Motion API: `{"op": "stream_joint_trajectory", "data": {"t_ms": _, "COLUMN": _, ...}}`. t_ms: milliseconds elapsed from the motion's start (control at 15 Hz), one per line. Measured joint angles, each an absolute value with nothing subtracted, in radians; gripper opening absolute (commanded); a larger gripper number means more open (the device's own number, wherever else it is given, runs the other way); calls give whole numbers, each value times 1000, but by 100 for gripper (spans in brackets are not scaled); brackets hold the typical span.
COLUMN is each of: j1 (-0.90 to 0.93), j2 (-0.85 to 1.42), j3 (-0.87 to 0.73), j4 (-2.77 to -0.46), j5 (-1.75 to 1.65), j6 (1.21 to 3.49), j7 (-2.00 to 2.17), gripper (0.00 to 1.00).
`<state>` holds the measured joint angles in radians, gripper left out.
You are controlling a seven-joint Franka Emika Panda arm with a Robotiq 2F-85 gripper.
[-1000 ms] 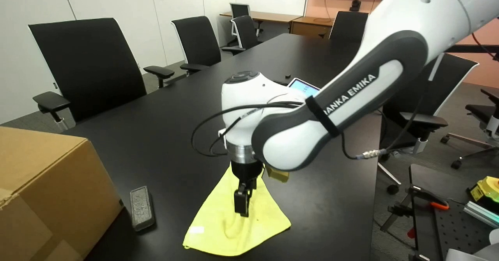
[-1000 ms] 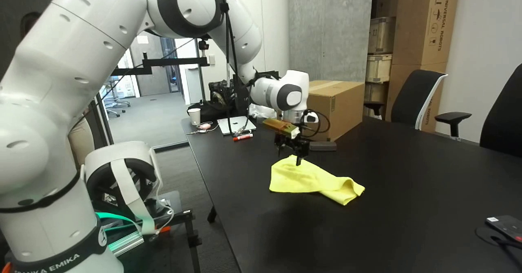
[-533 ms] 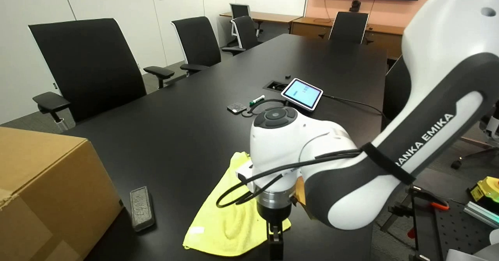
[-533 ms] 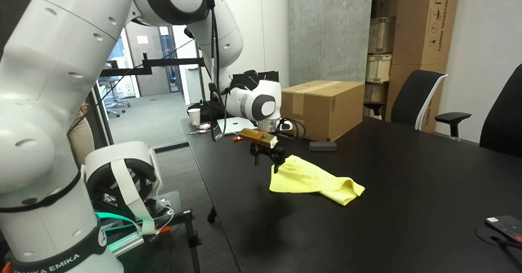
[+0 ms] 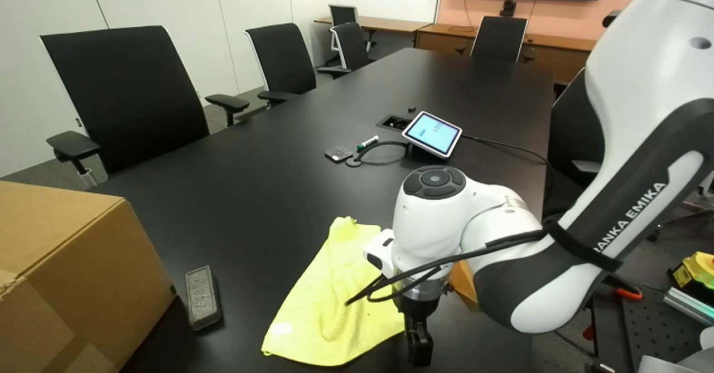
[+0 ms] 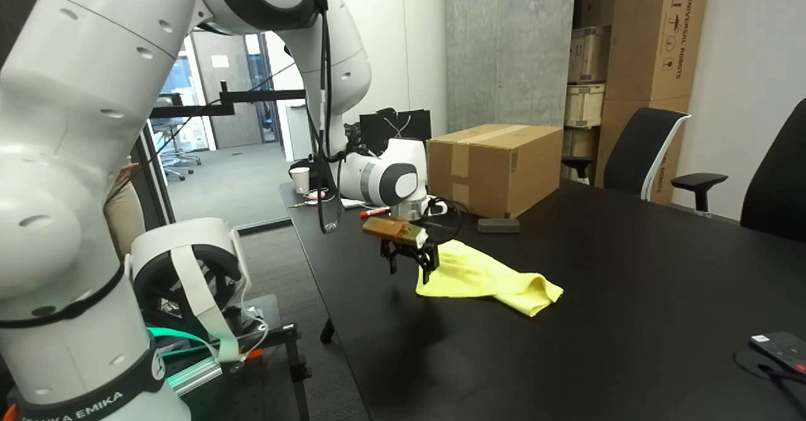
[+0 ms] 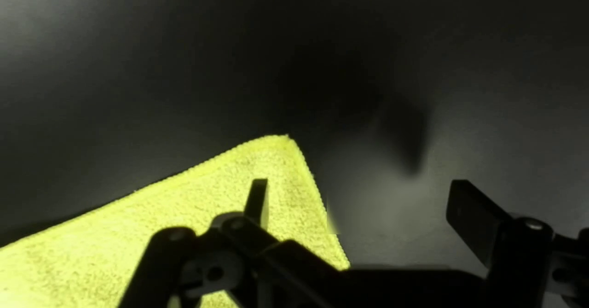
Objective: Fold the towel in half
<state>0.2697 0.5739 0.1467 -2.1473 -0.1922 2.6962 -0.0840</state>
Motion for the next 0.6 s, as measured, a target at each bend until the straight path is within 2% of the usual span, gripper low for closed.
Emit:
{"op": "stream_joint_trajectory", "data": {"t_ms": 267, "j1": 239, "j2": 568, "j3": 147, "j4": -2165, "j5": -193, "j6": 2736, "j7": -153, "gripper": 100}}
{"op": "stream_joint_trajectory", "data": {"t_ms": 600, "j1": 124, "j2": 568, "j3": 239, "j4": -2170, "j5": -193, "j6": 2755, "j7": -420, "gripper": 100}}
